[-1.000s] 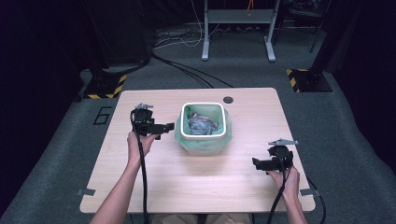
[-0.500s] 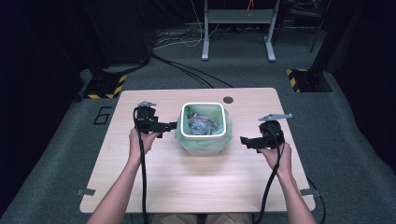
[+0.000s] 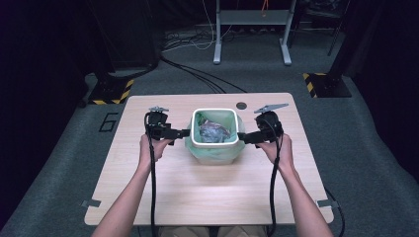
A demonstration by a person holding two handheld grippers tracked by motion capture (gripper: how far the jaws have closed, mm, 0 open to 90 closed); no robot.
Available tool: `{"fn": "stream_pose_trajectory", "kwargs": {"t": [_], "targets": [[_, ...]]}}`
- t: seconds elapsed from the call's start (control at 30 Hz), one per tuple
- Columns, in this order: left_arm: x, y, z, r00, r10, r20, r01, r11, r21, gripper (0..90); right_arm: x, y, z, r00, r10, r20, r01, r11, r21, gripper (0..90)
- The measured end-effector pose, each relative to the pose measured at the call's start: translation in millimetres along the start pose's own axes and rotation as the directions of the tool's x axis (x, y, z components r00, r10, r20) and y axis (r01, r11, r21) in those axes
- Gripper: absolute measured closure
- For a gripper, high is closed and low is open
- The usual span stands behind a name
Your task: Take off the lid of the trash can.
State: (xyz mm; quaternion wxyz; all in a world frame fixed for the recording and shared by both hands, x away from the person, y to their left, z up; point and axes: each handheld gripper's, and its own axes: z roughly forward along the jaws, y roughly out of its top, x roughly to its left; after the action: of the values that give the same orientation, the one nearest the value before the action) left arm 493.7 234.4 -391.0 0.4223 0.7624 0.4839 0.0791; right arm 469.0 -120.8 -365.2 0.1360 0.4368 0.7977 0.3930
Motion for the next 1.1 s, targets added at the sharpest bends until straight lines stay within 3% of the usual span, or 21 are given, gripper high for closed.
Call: {"fn": "stream_pose_trajectory", "kwargs": {"t": [0.23, 0.43, 0.63, 0.73, 0.77, 0.83, 0.9, 1.0, 1.1], "targets": [[-4.3, 4.9, 9.9, 0.9996, 0.018, 0.023, -0.018, 0.9998, 0.006, 8.7, 0.7, 10.2, 16.7, 0.9999, 0.005, -0.010, -0.004, 1.000, 0.006, 16.9], [-10.3, 9.6, 22.5, 0.9981, 0.045, 0.043, -0.045, 0.9990, -0.002, 21.2, -6.3, 11.7, 32.5, 0.9987, 0.035, -0.037, -0.035, 0.999, 0.011, 28.7], [-13.6, 11.2, 38.6, 0.9981, 0.056, 0.026, -0.057, 0.9980, 0.029, 33.3, -12.4, 13.5, 48.0, 0.9959, 0.072, -0.056, -0.069, 0.996, 0.048, 40.6], [-13.9, 11.3, 43.7, 0.9989, 0.047, 0.010, -0.047, 0.9977, 0.048, 37.5, -13.6, 15.6, 53.9, 0.9959, 0.075, -0.051, -0.071, 0.995, 0.067, 42.6], [-13.0, 11.2, 44.8, 0.9993, 0.030, 0.023, -0.031, 0.9984, 0.047, 38.3, -14.2, 16.2, 55.1, 0.9956, 0.080, -0.049, -0.077, 0.995, 0.069, 43.5], [-12.9, 11.3, 47.4, 0.9997, 0.015, 0.019, -0.016, 0.9984, 0.053, 40.0, -16.0, 16.7, 57.7, 0.9934, 0.091, -0.070, -0.086, 0.994, 0.071, 45.0], [-13.0, 11.5, 49.6, 0.9995, 0.006, 0.032, -0.007, 0.9986, 0.053, 41.8, -16.7, 16.9, 61.4, 0.9958, 0.082, -0.041, -0.078, 0.993, 0.093, 46.3], [-14.6, 11.2, 55.1, 0.9993, 0.024, 0.029, -0.026, 0.9968, 0.075, 47.1, -19.3, 16.7, 64.6, 0.9938, 0.097, -0.054, -0.091, 0.991, 0.096, 46.9], [-13.1, 9.7, 57.0, 0.9995, 0.005, 0.032, -0.007, 0.9980, 0.063, 47.2, -20.8, 16.7, 69.4, 0.9909, 0.115, -0.069, -0.106, 0.987, 0.121, 46.5]]}}
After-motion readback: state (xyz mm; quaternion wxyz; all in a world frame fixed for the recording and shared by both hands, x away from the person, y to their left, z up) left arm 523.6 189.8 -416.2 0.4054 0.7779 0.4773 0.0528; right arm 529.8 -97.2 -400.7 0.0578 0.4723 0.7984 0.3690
